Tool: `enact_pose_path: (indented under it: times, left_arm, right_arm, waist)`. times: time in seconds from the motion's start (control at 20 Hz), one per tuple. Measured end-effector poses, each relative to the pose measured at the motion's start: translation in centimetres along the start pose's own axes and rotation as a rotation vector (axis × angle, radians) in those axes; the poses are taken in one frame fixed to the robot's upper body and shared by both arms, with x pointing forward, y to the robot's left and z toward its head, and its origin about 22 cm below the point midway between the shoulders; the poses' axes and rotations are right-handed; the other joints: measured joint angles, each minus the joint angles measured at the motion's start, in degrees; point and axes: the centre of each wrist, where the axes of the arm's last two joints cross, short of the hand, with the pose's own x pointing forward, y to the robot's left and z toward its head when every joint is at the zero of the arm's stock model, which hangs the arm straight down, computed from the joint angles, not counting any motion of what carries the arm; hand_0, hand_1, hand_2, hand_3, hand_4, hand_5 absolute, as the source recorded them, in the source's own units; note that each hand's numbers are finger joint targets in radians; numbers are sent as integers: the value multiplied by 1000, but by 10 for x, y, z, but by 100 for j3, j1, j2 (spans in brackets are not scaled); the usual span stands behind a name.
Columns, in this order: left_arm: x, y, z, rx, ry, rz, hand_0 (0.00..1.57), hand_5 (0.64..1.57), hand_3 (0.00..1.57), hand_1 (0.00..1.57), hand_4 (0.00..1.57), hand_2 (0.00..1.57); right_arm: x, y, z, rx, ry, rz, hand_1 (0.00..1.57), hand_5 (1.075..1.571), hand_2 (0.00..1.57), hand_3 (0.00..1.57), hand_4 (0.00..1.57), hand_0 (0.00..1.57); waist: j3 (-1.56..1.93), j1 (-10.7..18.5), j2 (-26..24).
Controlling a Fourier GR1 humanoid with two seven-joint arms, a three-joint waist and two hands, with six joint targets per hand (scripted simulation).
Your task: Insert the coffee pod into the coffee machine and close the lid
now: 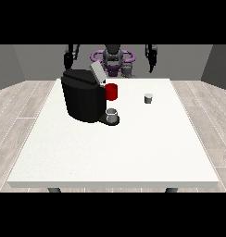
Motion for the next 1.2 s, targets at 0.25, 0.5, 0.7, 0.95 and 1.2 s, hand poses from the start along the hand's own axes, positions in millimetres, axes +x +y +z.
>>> enact_pose_path:
  times: [0.25,0.5,0.7,0.95,1.2]
  left_arm:
    - [-1,22,4,-77,-31,-135,0,1571,0,0,0,0]
    - [12,64,-7,-130,-45,-362,0,1571,0,0,0,0]
    - [24,93,-26,-124,-12,-477,0,1571,0,0,0,0]
    - [30,115,-47,-125,35,-585,0,1571,0,0,0,0]
    - [28,124,-65,-128,79,-661,0,1571,0,0,0,0]
  right_arm:
    - [-10,3,2,2,3,-22,0,1571,0,0,0,0]
    - [1,7,-8,-78,-66,52,0,1571,0,0,0,0]
    - [11,20,-12,-76,-118,97,0,1571,0,0,0,0]
    - [28,34,-21,-52,-162,111,0,1571,0,0,0,0]
    - [39,46,-29,-37,-191,87,0,1571,0,0,0,0]
  waist:
    - [-60,51,-53]
    - [-79,-158,194]
    - [-84,-453,426]
    - [-87,-745,741]
    - [-87,-909,1047]
